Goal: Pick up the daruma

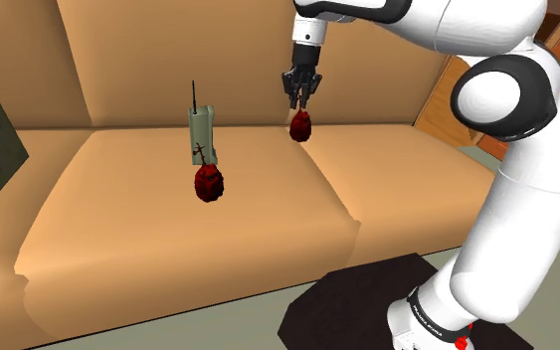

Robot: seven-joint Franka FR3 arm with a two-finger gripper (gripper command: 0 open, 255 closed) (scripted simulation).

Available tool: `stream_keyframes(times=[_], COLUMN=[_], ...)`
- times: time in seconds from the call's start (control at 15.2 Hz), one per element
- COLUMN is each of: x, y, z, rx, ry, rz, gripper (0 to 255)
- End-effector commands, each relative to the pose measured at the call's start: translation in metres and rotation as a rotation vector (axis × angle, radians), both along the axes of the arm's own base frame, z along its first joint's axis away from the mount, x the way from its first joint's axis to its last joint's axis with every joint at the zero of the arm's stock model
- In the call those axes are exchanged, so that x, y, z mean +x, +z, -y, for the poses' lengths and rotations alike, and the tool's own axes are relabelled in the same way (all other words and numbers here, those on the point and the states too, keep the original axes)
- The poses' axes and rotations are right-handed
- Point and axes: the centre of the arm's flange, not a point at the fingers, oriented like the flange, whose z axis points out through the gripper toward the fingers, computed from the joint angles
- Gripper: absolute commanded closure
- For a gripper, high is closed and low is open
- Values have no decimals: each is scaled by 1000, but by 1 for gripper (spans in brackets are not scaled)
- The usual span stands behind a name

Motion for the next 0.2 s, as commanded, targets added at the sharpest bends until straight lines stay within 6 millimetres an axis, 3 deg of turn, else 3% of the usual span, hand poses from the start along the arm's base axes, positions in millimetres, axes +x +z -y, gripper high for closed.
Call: stream_keyframes(times=[0.0,0.13], x=[-2,-2], y=[11,12], z=[-1,-1], rx=[0,0], ry=[0,0], rz=[0,0], gripper=[255,255])
